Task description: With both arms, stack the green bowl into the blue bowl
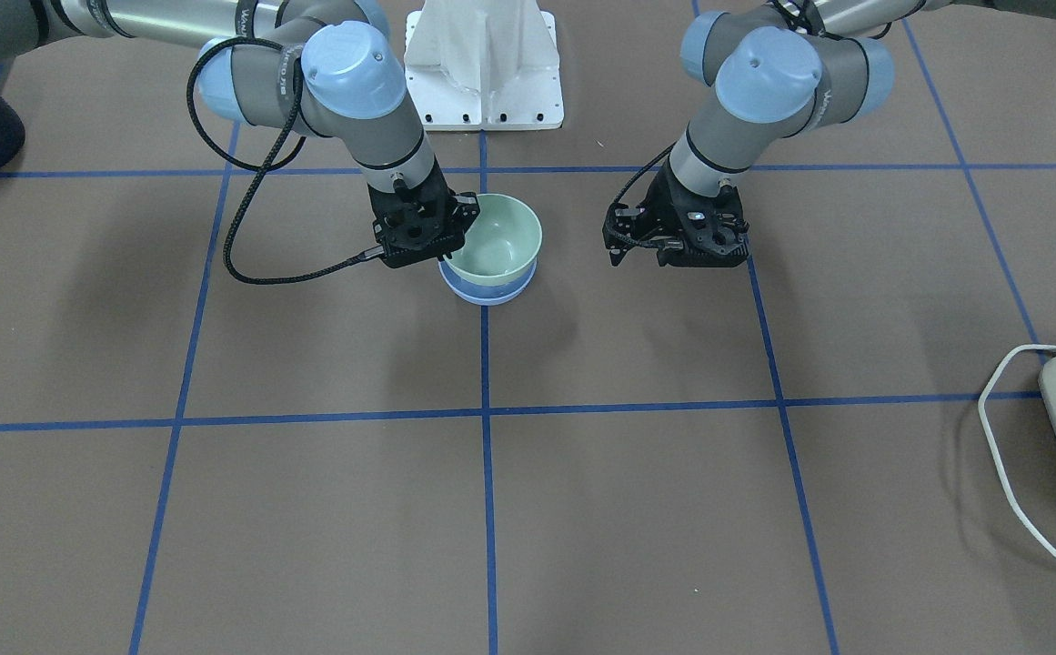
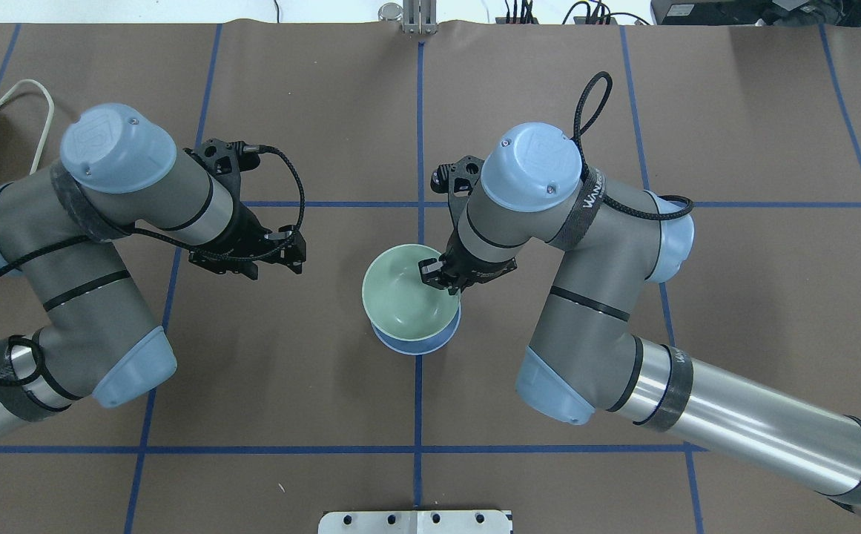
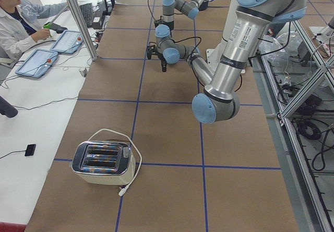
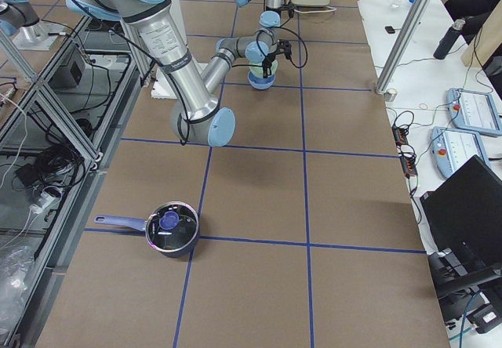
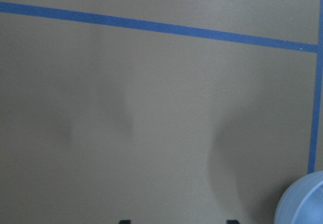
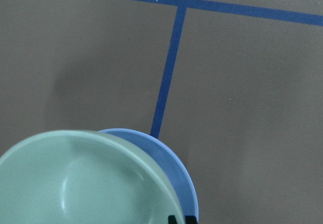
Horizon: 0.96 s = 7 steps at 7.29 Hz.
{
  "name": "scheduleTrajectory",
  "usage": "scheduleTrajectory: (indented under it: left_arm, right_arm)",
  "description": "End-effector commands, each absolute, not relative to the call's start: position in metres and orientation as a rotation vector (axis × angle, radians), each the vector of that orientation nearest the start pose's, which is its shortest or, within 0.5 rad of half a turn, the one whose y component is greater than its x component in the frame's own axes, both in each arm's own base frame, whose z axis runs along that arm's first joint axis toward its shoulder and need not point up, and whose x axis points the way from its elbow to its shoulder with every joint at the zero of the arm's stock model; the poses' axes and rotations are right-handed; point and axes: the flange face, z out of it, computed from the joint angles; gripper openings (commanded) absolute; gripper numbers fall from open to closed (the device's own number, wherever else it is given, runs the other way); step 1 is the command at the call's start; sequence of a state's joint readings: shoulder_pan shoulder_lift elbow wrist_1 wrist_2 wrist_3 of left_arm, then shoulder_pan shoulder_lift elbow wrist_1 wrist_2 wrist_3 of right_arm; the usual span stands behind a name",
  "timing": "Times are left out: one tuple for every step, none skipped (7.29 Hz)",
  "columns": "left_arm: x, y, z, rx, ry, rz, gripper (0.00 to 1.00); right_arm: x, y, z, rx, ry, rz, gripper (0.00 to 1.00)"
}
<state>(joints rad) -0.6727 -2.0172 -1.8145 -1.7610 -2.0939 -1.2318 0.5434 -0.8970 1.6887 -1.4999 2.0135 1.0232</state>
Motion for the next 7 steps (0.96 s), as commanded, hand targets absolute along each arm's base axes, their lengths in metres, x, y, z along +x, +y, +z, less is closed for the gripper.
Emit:
scheduleTrajectory:
  left_arm:
    - [0.4304,-0.4490,0.2748,-0.012,0.985,-0.076,0.71]
    - [0.4303,-0.4492,0.2749,-0.010,0.985,-0.075,0.71]
    - [0.4303,-0.4492,0.2749,-0.010,0.985,-0.075,0.71]
    - [0.4303,-0.4492,0.2749,-0.010,0.985,-0.075,0.71]
    - [0.4306,-0.4494,0.2754,-0.010,0.985,-0.075,0.71]
    - [0.4306,-0.4494,0.2756,-0.011,0.984,-0.075,0.71]
    - [0.4306,-0.4494,0.2756,-0.011,0.984,-0.075,0.71]
  right_arm:
    - [-0.5389,-0.4192,0.2019,0.112,-0.919,-0.194,0.07]
    - [-0.5404,-0.4186,0.2028,0.117,-0.914,-0.191,0.26]
    - [-0.5404,-0.4187,0.2028,0.119,-0.913,-0.191,0.61]
    - [-0.5404,-0.4187,0.2028,0.119,-0.913,-0.191,0.82]
    - [-0.5403,-0.4189,0.2039,0.119,-0.911,-0.190,0.90]
    - [-0.5400,-0.4187,0.2020,0.122,-0.915,-0.191,0.94]
    - [-0.5384,-0.4178,0.1993,0.126,-0.921,-0.192,0.98]
